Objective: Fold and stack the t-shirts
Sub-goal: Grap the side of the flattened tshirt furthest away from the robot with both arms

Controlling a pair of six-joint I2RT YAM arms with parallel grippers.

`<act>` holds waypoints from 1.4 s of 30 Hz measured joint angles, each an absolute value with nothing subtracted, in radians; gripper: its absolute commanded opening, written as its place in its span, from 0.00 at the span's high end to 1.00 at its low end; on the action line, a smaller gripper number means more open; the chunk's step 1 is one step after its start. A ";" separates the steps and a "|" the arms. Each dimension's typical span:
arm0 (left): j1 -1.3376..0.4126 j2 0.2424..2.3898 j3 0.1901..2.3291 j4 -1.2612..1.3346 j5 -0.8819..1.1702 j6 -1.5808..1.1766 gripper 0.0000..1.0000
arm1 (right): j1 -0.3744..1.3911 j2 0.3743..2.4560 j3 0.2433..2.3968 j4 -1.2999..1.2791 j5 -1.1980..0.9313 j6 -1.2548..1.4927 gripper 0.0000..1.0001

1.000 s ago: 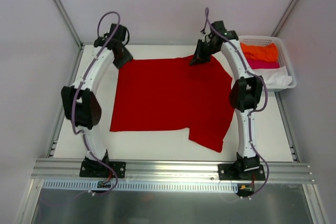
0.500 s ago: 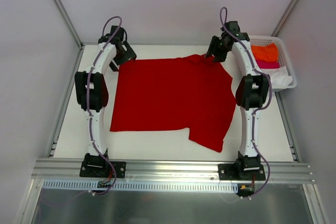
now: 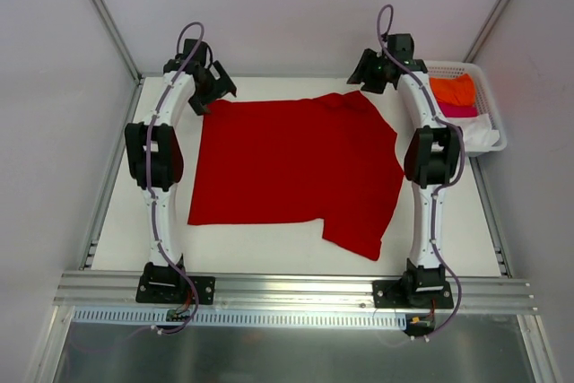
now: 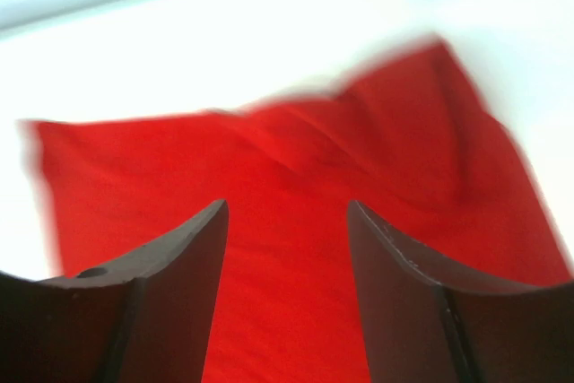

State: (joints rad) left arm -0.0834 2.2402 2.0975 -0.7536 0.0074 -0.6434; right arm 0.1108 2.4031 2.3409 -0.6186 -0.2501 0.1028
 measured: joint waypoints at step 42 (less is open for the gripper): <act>0.026 2.340 2.070 -0.618 0.089 -0.638 0.01 | 0.089 2.501 2.344 -0.715 -0.197 0.165 0.36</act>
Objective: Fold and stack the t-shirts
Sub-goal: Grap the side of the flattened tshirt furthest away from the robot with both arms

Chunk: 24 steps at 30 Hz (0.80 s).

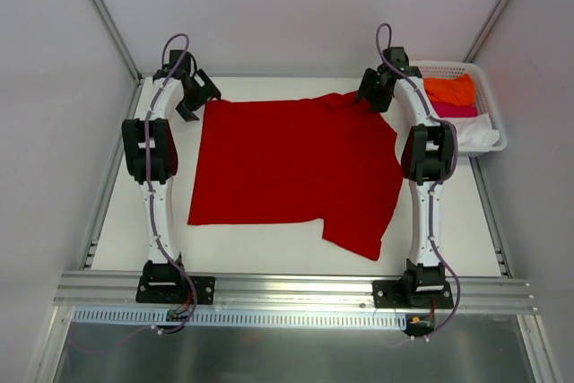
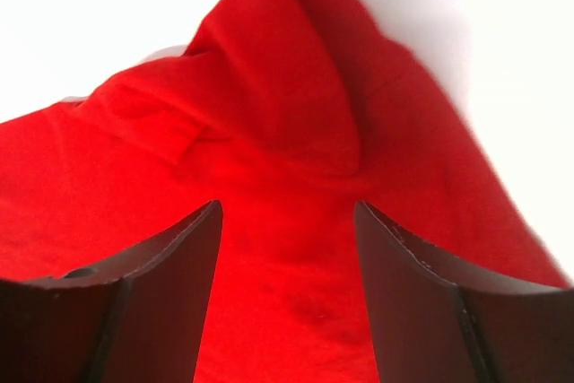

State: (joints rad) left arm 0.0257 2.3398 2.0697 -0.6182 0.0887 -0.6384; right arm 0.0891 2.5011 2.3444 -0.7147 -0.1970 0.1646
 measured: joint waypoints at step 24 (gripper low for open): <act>0.027 2.555 2.353 -0.605 0.073 -0.609 0.01 | 0.089 2.557 2.381 -0.622 -0.162 0.173 0.34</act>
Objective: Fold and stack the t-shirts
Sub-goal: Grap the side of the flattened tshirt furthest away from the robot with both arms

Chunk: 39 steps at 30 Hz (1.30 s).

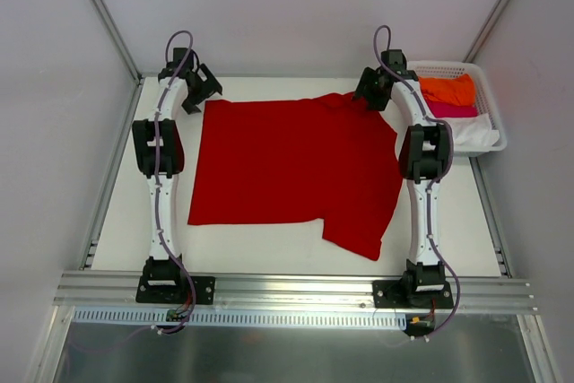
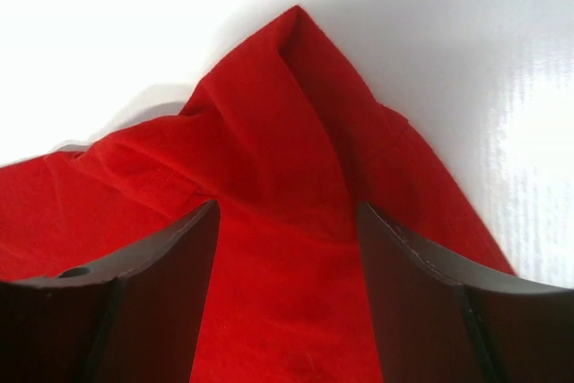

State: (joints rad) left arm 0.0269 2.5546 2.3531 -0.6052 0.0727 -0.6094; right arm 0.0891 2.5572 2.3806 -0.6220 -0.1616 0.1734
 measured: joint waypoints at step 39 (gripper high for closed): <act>0.034 2.618 2.345 -0.428 0.081 -0.696 0.56 | 0.075 2.593 2.381 -0.563 -0.226 0.258 0.79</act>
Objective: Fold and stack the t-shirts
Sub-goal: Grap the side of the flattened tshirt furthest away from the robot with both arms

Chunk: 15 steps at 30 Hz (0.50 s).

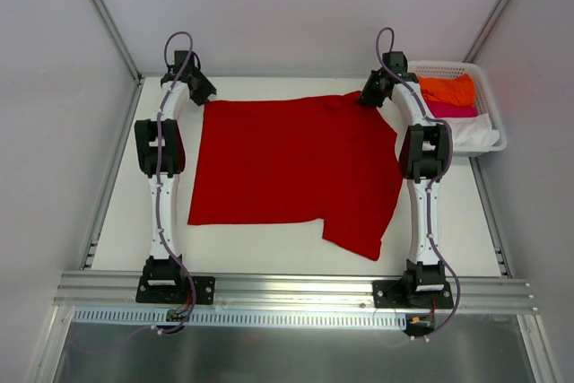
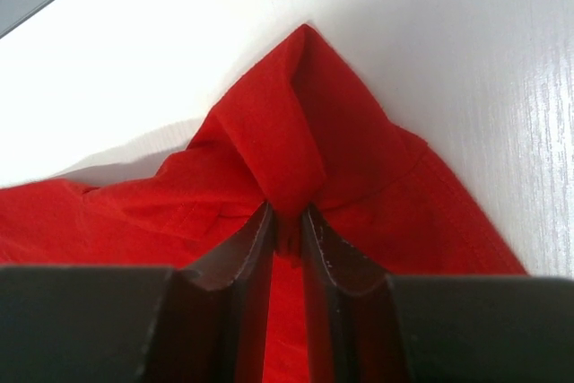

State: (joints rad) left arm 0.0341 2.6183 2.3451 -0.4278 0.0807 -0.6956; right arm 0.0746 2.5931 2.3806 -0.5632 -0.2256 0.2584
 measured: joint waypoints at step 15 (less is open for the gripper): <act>0.034 2.537 2.275 -0.493 -0.058 -0.638 0.49 | 0.072 2.593 2.381 -0.554 -0.244 0.270 0.79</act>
